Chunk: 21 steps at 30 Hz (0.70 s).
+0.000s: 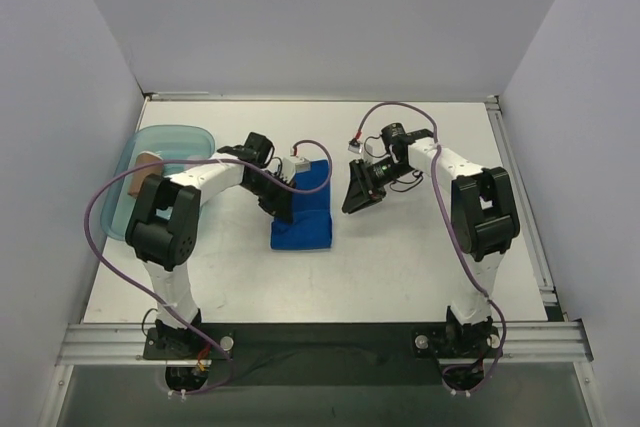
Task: Roll the towels
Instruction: Roll the towel
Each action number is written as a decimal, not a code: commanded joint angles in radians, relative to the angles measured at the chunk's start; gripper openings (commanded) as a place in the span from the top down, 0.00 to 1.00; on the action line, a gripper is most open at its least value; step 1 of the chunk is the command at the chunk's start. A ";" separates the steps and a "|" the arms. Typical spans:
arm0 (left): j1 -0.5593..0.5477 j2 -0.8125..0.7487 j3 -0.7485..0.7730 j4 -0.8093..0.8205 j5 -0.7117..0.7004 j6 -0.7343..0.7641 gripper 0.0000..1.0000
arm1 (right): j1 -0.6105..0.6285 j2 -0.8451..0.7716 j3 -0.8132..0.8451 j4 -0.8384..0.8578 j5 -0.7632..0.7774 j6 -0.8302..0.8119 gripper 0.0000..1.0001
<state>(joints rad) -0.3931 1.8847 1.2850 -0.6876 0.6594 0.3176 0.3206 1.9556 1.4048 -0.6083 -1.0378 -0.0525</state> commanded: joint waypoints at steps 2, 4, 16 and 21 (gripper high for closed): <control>0.003 0.054 0.013 0.003 0.028 0.008 0.83 | 0.024 -0.037 0.014 -0.021 -0.050 0.002 0.70; 0.005 0.071 0.016 0.019 0.025 0.008 0.82 | 0.029 -0.018 0.026 -0.021 -0.070 0.016 0.72; 0.045 0.002 0.069 -0.013 0.074 0.014 0.53 | 0.031 -0.044 0.003 -0.027 -0.070 0.031 0.75; 0.103 -0.139 0.091 -0.012 0.034 -0.040 0.50 | 0.031 -0.084 0.010 -0.025 -0.064 0.037 0.73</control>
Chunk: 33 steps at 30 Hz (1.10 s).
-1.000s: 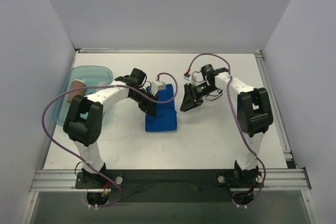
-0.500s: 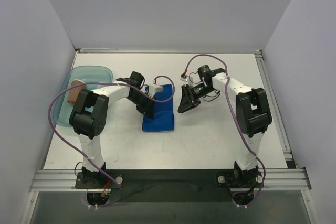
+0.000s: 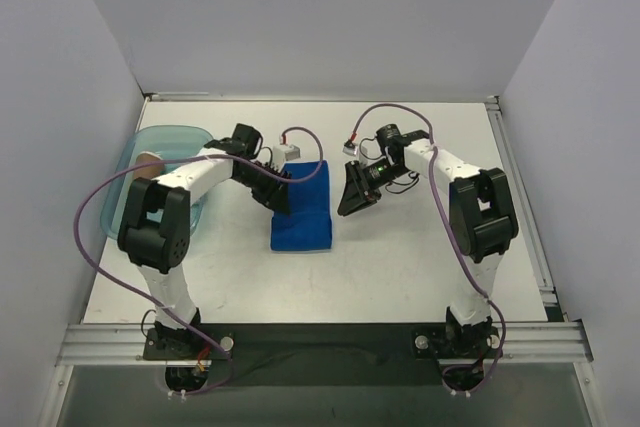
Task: Roll the towels
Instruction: Roll the towel
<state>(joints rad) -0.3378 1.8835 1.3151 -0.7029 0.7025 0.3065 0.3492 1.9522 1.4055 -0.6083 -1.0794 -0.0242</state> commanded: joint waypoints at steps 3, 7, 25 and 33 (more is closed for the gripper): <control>0.083 -0.237 -0.010 0.061 0.031 -0.072 0.49 | 0.005 -0.085 0.015 -0.024 -0.020 0.012 0.73; 0.074 -0.340 -0.151 0.152 0.196 -0.160 0.56 | 0.030 -0.067 0.033 -0.018 -0.024 0.017 0.73; 0.127 0.008 -0.398 0.668 0.163 -0.544 0.68 | 0.120 0.223 -0.040 0.335 0.104 0.314 0.74; 0.129 0.080 -0.359 0.602 0.170 -0.537 0.62 | 0.100 0.243 -0.076 0.305 0.183 0.311 0.74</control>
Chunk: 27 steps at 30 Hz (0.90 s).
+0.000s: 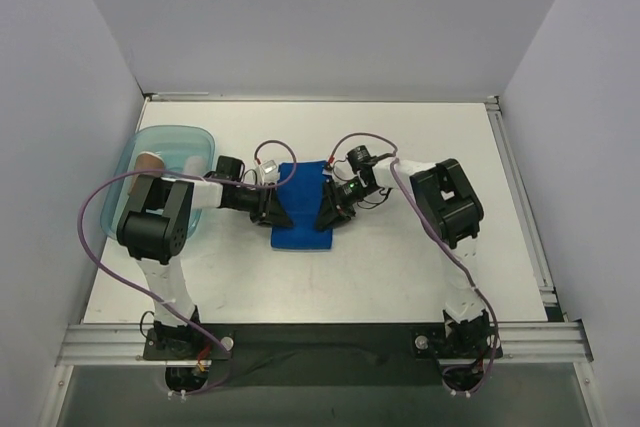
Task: Roll the towels
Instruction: Roll the towel
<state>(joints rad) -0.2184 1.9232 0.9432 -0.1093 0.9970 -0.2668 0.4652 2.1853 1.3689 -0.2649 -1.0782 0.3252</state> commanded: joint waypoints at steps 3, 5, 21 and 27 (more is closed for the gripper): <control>0.008 -0.013 0.006 -0.044 -0.117 0.075 0.56 | -0.014 -0.064 -0.063 -0.109 0.214 -0.106 0.73; 0.008 -0.088 0.000 -0.100 -0.116 0.118 0.50 | -0.014 -0.132 -0.085 -0.137 0.210 -0.153 0.73; -0.304 -0.841 -0.232 -0.270 -0.688 0.882 0.32 | 0.024 -0.277 -0.004 -0.133 0.041 -0.180 0.61; -0.536 -0.912 -0.340 -0.179 -0.889 1.078 0.32 | 0.078 -0.159 0.099 -0.034 0.043 -0.087 0.66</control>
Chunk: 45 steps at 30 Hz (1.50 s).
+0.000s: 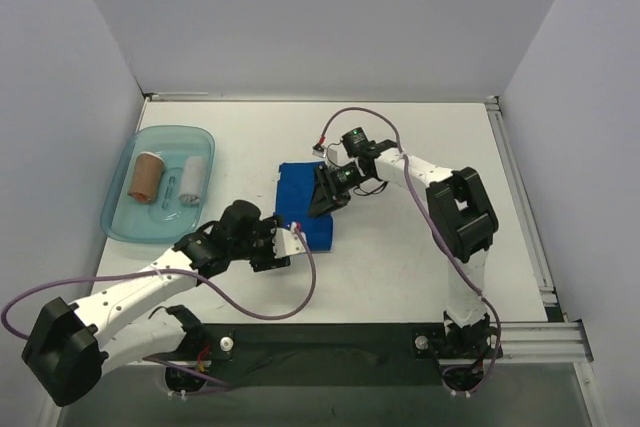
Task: Roll the towels
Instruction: Roll the towel
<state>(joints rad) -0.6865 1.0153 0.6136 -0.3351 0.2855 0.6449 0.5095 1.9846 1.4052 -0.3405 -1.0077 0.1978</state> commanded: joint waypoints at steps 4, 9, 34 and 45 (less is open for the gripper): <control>-0.159 0.087 -0.041 0.120 -0.246 0.242 0.32 | 0.061 0.111 0.086 0.050 0.017 0.048 0.69; -0.238 0.149 -0.143 0.271 -0.310 0.384 0.30 | 0.061 0.190 0.087 0.069 0.031 0.045 0.71; -0.214 0.410 0.116 -0.123 0.019 0.133 0.74 | 0.023 0.140 0.012 0.029 0.043 -0.043 0.76; -0.044 0.588 0.322 -0.433 0.378 0.133 0.87 | -0.195 -0.218 -0.031 -0.204 0.041 -0.250 0.55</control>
<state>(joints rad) -0.7784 1.5391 0.8639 -0.5613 0.4686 0.7849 0.3729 1.9255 1.3964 -0.4225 -0.9764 0.0517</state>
